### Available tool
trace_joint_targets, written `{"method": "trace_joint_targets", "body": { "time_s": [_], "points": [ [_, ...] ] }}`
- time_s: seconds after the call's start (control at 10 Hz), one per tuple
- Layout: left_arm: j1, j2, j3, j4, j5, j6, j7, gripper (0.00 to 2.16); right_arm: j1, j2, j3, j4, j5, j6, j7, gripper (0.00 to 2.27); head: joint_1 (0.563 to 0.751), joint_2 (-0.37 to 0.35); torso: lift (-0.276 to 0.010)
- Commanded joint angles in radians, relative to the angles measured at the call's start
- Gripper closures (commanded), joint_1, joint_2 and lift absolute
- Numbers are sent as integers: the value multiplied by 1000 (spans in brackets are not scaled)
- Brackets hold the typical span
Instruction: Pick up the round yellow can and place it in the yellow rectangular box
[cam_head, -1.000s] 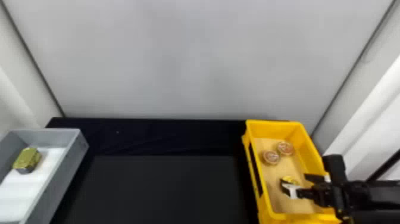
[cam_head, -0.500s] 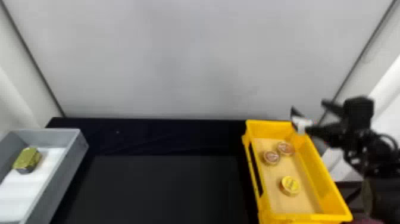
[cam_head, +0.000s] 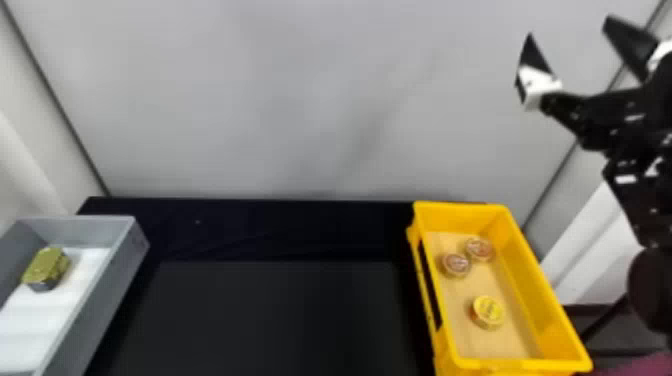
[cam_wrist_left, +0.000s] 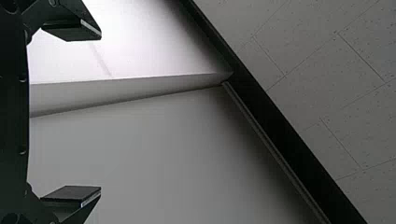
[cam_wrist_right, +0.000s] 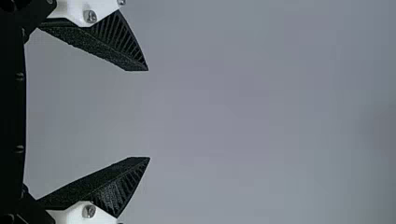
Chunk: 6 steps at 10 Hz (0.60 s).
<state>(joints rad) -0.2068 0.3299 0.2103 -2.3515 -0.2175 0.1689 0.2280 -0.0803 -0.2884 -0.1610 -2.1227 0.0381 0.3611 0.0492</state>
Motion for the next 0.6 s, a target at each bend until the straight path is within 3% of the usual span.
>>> {"method": "trace_joint_targets", "body": {
  "time_s": [0.0,0.5],
  "points": [
    [-2,-1,2,0,-3,-2,1,113,-27,0,18,-79,5,-34,-34,117,694,-58,0],
    [3,-3,9,0,-5,-5,2,113,-164,-3,43,-161,152,-206,-88,117,694,-58,0]
  ]
}}
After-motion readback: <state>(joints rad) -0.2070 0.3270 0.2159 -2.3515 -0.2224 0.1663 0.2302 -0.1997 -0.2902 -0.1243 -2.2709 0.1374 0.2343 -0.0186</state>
